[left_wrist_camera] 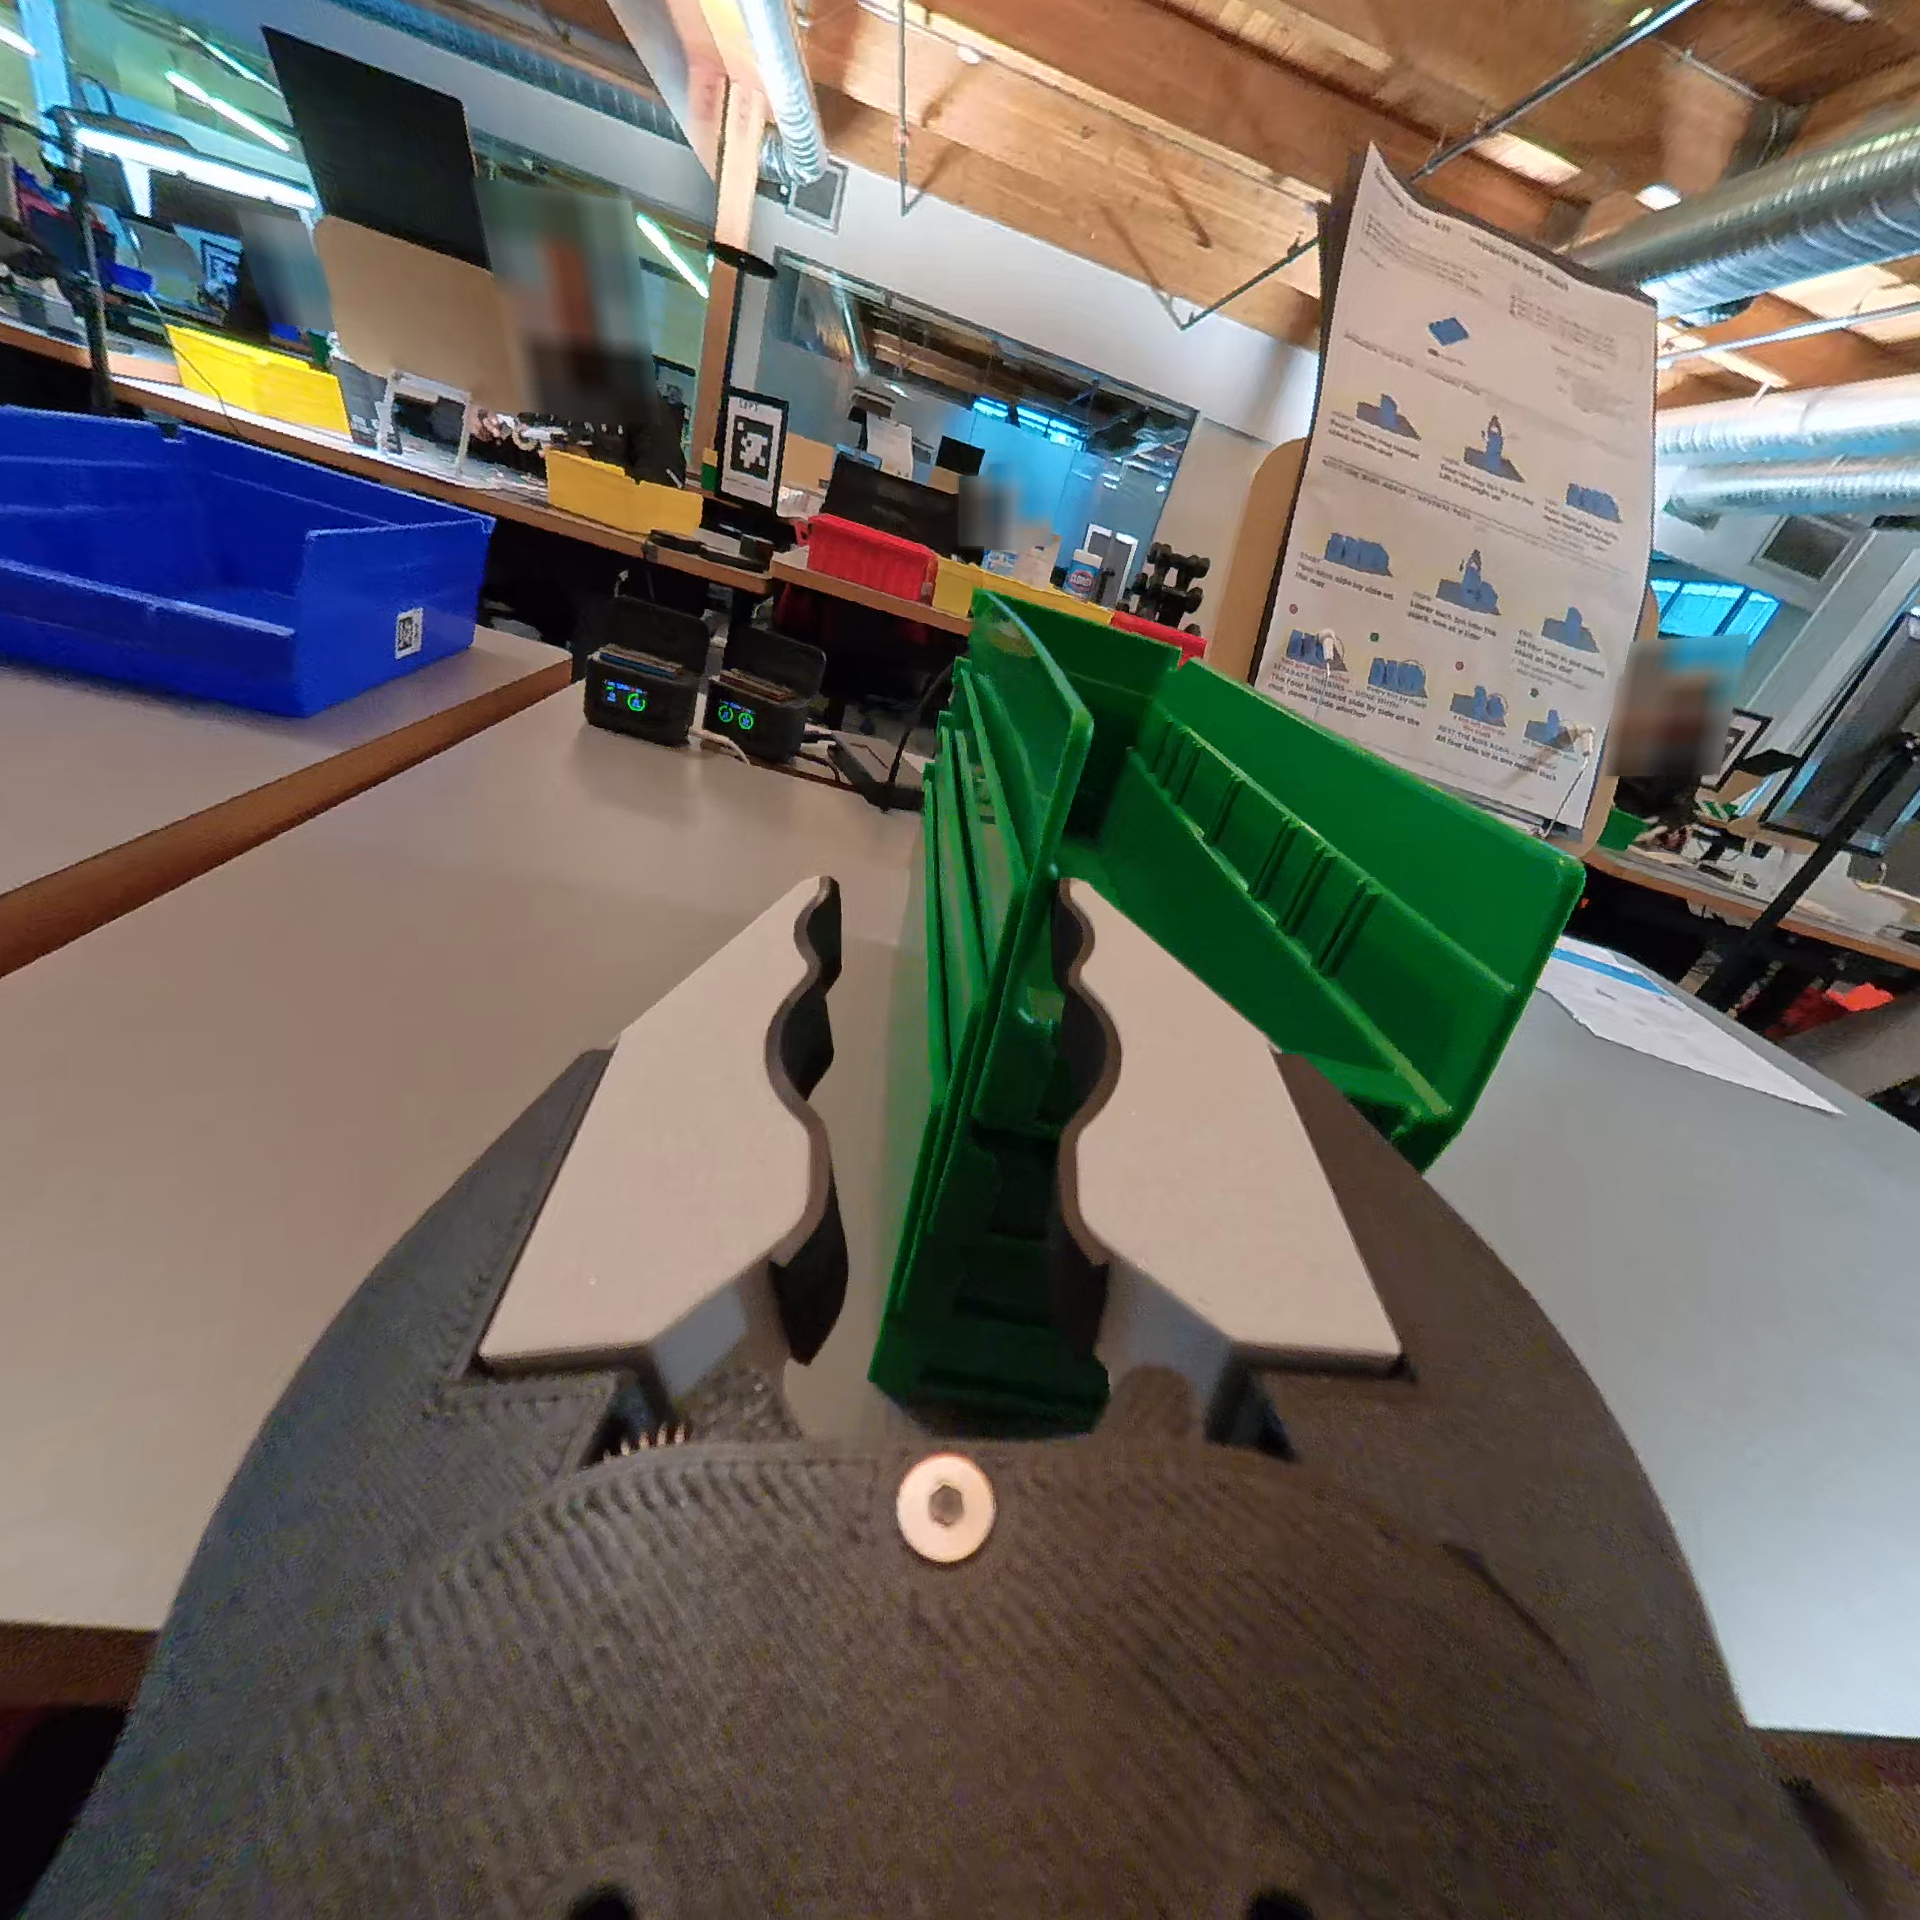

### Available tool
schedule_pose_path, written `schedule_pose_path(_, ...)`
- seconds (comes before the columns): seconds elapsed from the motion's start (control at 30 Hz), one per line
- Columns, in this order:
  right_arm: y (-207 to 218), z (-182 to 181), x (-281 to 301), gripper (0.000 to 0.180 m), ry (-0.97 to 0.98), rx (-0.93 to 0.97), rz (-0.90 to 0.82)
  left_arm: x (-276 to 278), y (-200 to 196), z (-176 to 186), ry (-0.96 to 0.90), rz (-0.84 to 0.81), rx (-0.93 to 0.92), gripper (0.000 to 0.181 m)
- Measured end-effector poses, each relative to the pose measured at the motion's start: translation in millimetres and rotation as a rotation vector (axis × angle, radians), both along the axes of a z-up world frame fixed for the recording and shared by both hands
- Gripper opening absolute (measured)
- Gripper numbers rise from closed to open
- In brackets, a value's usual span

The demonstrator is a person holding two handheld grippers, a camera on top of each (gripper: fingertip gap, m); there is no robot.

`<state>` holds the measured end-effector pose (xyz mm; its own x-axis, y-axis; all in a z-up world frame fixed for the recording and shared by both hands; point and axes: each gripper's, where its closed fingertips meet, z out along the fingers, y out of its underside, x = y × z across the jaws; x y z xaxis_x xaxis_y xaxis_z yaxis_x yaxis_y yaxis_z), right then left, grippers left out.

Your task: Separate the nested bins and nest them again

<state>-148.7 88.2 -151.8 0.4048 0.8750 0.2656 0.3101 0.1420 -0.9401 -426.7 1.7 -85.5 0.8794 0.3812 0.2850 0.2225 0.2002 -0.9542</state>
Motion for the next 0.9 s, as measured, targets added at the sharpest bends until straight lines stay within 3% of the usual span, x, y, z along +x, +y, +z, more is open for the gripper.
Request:
schedule_pose_path(0.53,-21,-2,-34,0.028,-0.013,0.003,0.129,3,-34,-7,0.014,0.002,-0.026,0.035)
schedule_pose_path(0.9,-11,-5,-22,0.029,-0.029,0.020,0.067,26,-6,-2,0.085,-0.115,-0.021,0.029)
